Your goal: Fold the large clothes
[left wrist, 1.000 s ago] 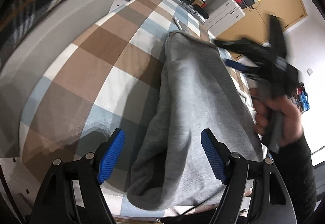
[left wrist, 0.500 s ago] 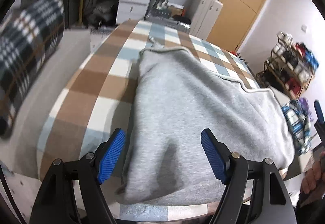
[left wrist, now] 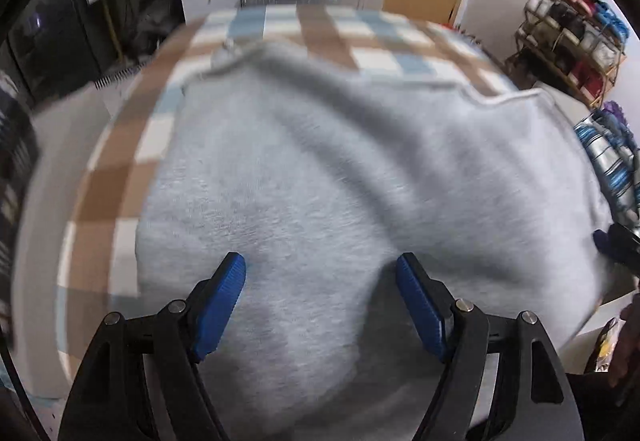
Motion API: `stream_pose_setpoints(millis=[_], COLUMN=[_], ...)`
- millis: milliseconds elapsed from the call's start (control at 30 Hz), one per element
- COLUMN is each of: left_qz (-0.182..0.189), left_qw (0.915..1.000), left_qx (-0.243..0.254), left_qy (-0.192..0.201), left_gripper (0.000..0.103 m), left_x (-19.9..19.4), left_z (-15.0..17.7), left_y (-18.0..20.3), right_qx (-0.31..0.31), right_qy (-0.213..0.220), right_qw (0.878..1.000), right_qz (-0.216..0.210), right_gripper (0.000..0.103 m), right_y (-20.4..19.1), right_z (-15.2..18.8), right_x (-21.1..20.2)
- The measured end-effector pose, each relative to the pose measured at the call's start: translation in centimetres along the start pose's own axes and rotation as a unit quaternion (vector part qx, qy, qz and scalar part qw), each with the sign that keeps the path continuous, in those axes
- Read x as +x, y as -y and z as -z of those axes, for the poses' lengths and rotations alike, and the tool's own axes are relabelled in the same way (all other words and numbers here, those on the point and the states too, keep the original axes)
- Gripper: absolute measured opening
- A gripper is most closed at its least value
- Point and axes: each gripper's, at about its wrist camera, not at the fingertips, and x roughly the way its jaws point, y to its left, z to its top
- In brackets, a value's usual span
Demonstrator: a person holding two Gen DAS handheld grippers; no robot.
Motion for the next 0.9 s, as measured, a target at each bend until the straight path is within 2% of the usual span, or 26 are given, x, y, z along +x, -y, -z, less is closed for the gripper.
stream_pose_setpoints(millis=[100, 200, 267, 333, 367, 433, 500, 533, 600, 700, 767, 833, 900], left_qz=[-0.018, -0.03, -0.048, -0.07, -0.062, 0.003, 0.027, 0.032, 0.041, 0.023, 0.049, 0.068, 0.091], left_qw=[0.9997, 0.9995, 0.9986, 0.9971, 0.9977, 0.9997, 0.9995, 0.9991, 0.9971, 0.9943, 0.994, 0.9953, 0.9942], left_qx=[0.013, 0.004, 0.011, -0.001, -0.011, -0.024, 0.001, 0.019, 0.062, 0.1, 0.079, 0.038, 0.029], left_qy=[0.009, -0.012, -0.02, -0.029, -0.026, -0.001, 0.016, 0.02, 0.018, -0.03, -0.058, -0.058, -0.05], left_gripper=[0.083, 0.09, 0.09, 0.089, 0.089, 0.089, 0.089, 0.09, 0.09, 0.09, 0.09, 0.102, 0.102], left_x=[0.0, 0.6, 0.3, -0.8, -1.7, -4.3, -5.9, -6.3, -5.9, -2.5, -0.3, 1.0, 1.7], left_z=[0.1, 0.0, -0.4, -0.9, -1.1, -1.5, -1.7, -1.8, -1.9, -2.0, -1.7, -1.5, -1.4], left_y=[-0.4, -0.9, -0.8, -0.5, -0.2, 0.9, 3.4, 4.7, 7.6, 10.5, 10.3, 8.8, 7.8], right_qx=[-0.036, -0.075, -0.068, -0.043, -0.016, 0.045, 0.1, 0.129, 0.166, 0.218, 0.247, 0.27, 0.287], right_qy=[-0.024, -0.036, -0.039, -0.033, -0.021, 0.025, 0.078, 0.101, 0.124, 0.112, 0.103, 0.091, 0.066], right_qw=[0.998, 0.993, 0.994, 0.997, 0.999, 0.998, 0.988, 0.979, 0.964, 0.95, 0.945, 0.942, 0.939], right_qz=[0.036, 0.08, 0.08, 0.062, 0.04, -0.028, -0.092, -0.125, -0.165, -0.195, -0.19, -0.18, -0.181], right_gripper=[0.103, 0.103, 0.103, 0.102, 0.102, 0.103, 0.103, 0.103, 0.103, 0.103, 0.103, 0.103, 0.103], right_y=[-0.6, -1.8, -1.4, -0.7, -0.1, 1.6, 3.7, 4.9, 6.9, 9.0, 10.1, 11.0, 11.5], right_z=[0.6, 1.0, 1.0, 0.8, 0.5, 0.4, 0.9, 1.4, 2.7, 4.2, 5.0, 5.4, 5.5], right_x=[1.2, 2.2, 2.2, 1.4, 0.4, -2.2, -5.0, -6.3, -7.6, -7.7, -7.6, -7.1, -6.1])
